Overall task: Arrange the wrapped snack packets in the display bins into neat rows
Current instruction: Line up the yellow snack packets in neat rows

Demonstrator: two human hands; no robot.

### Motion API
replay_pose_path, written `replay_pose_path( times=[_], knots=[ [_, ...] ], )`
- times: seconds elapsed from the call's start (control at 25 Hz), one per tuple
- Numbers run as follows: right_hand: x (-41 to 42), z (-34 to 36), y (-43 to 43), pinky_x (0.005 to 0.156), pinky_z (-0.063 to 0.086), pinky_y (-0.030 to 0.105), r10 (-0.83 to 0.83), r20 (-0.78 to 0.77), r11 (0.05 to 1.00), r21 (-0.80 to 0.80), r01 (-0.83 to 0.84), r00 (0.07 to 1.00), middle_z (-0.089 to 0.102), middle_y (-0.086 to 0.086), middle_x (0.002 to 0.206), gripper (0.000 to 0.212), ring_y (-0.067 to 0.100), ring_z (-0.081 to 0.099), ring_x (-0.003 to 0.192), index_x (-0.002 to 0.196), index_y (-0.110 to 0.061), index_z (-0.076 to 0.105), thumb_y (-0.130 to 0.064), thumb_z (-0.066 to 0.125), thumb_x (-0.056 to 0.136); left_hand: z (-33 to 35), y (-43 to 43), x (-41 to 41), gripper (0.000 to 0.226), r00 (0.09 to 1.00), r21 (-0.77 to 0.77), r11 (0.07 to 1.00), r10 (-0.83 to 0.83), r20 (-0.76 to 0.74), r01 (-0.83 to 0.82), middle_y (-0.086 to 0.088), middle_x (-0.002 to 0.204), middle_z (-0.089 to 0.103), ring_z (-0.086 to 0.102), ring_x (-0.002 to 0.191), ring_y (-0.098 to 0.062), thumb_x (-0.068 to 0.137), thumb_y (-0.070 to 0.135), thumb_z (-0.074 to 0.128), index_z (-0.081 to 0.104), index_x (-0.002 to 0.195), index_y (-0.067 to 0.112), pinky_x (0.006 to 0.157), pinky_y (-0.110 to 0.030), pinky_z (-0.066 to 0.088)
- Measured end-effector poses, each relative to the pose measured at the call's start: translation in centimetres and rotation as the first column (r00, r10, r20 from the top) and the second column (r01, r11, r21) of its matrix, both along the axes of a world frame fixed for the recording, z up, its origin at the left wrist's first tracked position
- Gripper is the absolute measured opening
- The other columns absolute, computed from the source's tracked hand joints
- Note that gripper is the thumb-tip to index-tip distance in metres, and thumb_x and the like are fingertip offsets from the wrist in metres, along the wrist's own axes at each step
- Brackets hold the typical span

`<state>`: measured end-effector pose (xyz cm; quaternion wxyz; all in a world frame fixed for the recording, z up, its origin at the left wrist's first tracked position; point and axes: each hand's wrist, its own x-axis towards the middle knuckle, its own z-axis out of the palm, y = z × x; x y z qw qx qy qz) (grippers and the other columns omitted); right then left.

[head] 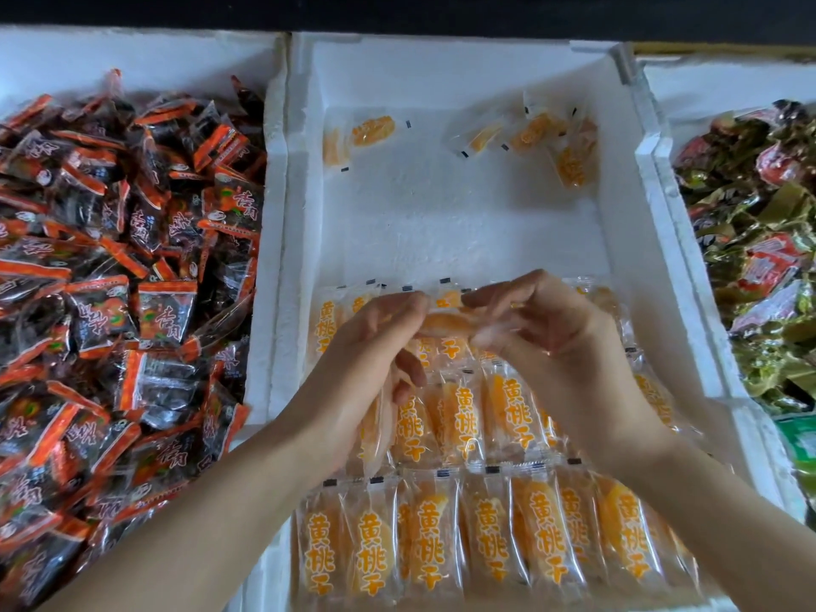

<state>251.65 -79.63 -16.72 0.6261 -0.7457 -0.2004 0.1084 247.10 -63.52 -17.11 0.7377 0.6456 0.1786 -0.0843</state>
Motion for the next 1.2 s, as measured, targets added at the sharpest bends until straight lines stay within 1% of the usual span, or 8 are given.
replay_pose_path(
  times=[0.12, 0.24, 0.4, 0.6, 0.72, 0.84, 1.0, 1.2],
  knots=[
    [-1.4, -0.3, -0.7, 0.080, 0.050, 0.015, 0.132, 0.112, 0.969, -0.223, -0.105, 0.985, 0.060, -0.013, 0.112, 0.027, 0.002, 0.063, 0.093, 0.083, -0.031, 0.063, -0.009, 0.076, 0.074, 0.0, -0.3, 0.3, 0.014, 0.986, -0.031, 0.985, 0.168, -0.017, -0.168, 0.000, 0.076, 0.065, 0.054, 0.055, -0.006, 0.091, 0.024, 0.058, 0.063, 0.103, 0.024, 0.050, -0.022, 0.040],
    [-2.3, -0.1, -0.8, 0.085, 0.048, 0.015, 0.216, -0.027, 0.941, -0.261, -0.216, 0.976, 0.053, -0.024, 0.114, 0.048, -0.001, 0.058, 0.101, 0.109, -0.040, 0.051, -0.038, 0.074, 0.066, -0.1, -0.4, 0.2, 0.024, 0.988, 0.082, 0.984, 0.155, 0.026, -0.156, -0.001, 0.084, 0.063, 0.056, 0.064, -0.002, 0.090, 0.024, 0.060, 0.059, 0.112, 0.035, 0.052, -0.017, 0.045],
    [-2.1, 0.1, -0.6, 0.068, 0.045, 0.011, -0.017, -0.099, 0.970, -0.242, -0.008, 0.995, 0.066, -0.014, 0.086, 0.037, -0.001, 0.058, 0.073, 0.108, -0.038, 0.050, -0.030, 0.070, 0.078, 0.3, -1.4, 0.2, 0.021, 0.989, 0.155, 0.982, 0.089, 0.118, -0.107, 0.004, 0.079, 0.061, 0.053, 0.055, 0.004, 0.090, 0.020, 0.060, 0.057, 0.110, 0.025, 0.050, -0.012, 0.044],
    [-0.1, -0.7, -1.9, 0.065, 0.047, 0.015, -0.155, -0.269, 0.960, -0.267, 0.081, 0.951, 0.069, -0.008, 0.079, 0.019, 0.003, 0.059, 0.065, 0.090, -0.034, 0.060, -0.019, 0.069, 0.081, 0.1, -1.6, 0.9, 0.026, 0.996, 0.230, 0.971, 0.057, 0.072, -0.072, 0.004, 0.093, 0.058, 0.054, 0.068, -0.003, 0.082, 0.034, 0.070, 0.053, 0.102, 0.028, 0.059, -0.014, 0.042],
    [2.9, -2.6, -2.9, 0.058, 0.044, 0.018, -0.389, -0.121, 0.854, -0.420, 0.307, 0.913, 0.064, -0.008, 0.078, 0.020, 0.005, 0.056, 0.062, 0.101, -0.020, 0.061, -0.021, 0.069, 0.083, -0.8, -1.0, 2.5, 0.037, 0.973, 0.181, 0.959, 0.229, -0.037, -0.219, -0.005, 0.086, 0.049, 0.051, 0.075, -0.017, 0.060, 0.012, 0.070, 0.046, 0.085, 0.025, 0.058, -0.026, 0.035],
    [4.5, -4.3, -1.9, 0.059, 0.039, 0.019, -0.391, 0.006, 0.758, -0.565, 0.325, 0.921, 0.063, -0.006, 0.083, 0.023, 0.009, 0.055, 0.070, 0.106, -0.014, 0.059, -0.022, 0.066, 0.086, -1.4, -0.9, 1.7, 0.041, 0.982, 0.222, 0.959, 0.185, -0.027, -0.175, -0.001, 0.086, 0.047, 0.051, 0.076, -0.015, 0.078, -0.010, 0.062, 0.041, 0.089, 0.024, 0.059, -0.028, 0.036],
    [4.7, -5.8, -0.3, 0.077, 0.045, 0.028, -0.318, 0.048, 0.732, -0.623, 0.277, 0.947, 0.067, 0.006, 0.104, 0.024, 0.021, 0.061, 0.094, 0.112, -0.011, 0.054, -0.020, 0.060, 0.091, -1.5, -0.4, 0.5, 0.033, 0.989, 0.157, 0.977, 0.137, 0.049, -0.143, -0.001, 0.101, 0.063, 0.063, 0.093, -0.023, 0.085, 0.012, 0.067, 0.051, 0.112, 0.020, 0.067, -0.041, 0.050],
    [5.3, -6.2, -1.1, 0.081, 0.046, 0.030, -0.324, 0.085, 0.718, -0.627, 0.303, 0.942, 0.065, 0.002, 0.099, 0.022, 0.017, 0.058, 0.090, 0.108, -0.011, 0.055, -0.019, 0.063, 0.089, -1.0, -0.1, 1.1, 0.031, 0.981, 0.188, 0.964, 0.176, 0.082, -0.188, 0.011, 0.076, 0.069, 0.064, 0.071, -0.004, 0.062, 0.029, 0.079, 0.064, 0.088, 0.020, 0.063, -0.020, 0.048]
  ],
)
